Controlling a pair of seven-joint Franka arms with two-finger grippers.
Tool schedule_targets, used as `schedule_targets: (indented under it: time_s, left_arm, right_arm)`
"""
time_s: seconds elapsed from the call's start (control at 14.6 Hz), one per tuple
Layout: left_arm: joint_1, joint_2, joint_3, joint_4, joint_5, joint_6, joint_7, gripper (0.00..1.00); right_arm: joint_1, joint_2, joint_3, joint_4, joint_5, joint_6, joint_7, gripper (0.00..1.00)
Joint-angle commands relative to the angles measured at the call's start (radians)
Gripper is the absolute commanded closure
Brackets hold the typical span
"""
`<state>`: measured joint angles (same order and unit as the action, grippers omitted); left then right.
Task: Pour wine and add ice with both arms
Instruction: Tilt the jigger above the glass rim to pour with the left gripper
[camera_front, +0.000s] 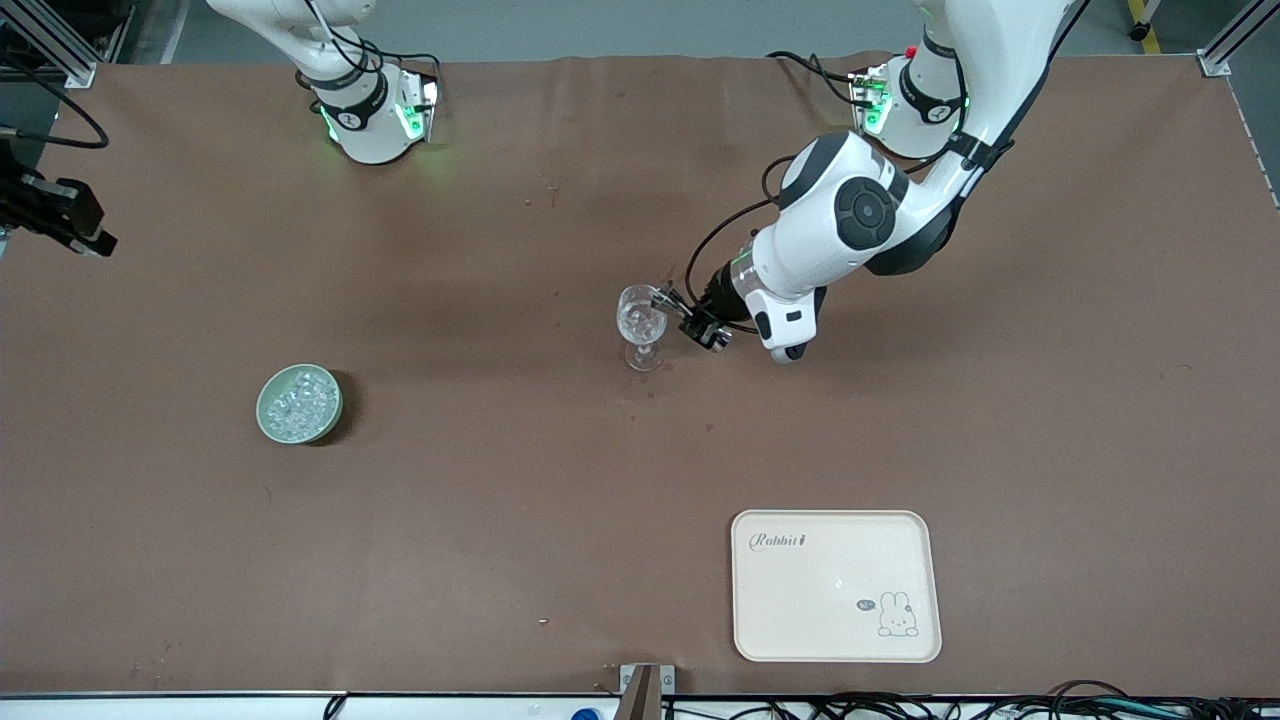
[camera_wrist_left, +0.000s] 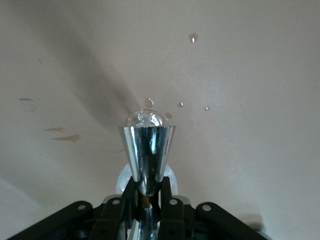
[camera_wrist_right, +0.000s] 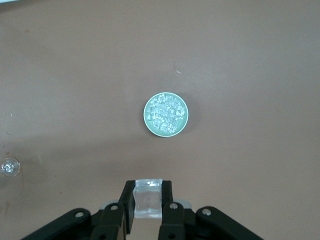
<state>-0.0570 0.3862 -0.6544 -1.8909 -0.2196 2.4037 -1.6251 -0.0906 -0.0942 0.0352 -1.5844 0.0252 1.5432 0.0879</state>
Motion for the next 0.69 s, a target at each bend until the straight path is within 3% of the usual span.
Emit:
schedule_targets:
  time_s: [0.0,0.62]
  left_arm:
    - [-0.001,0.016,-0.019,0.024,0.051,0.006,-0.055,0.99]
    - [-0.003,0.004,-0.025,0.024,0.037,-0.004,-0.068,0.99]
  right_arm:
    - [0.008,0.016,-0.009,0.034,0.01,-0.012,-0.025,0.99]
    - [0.025,0.016,-0.018,0.035,0.009,-0.012,-0.02,0.99]
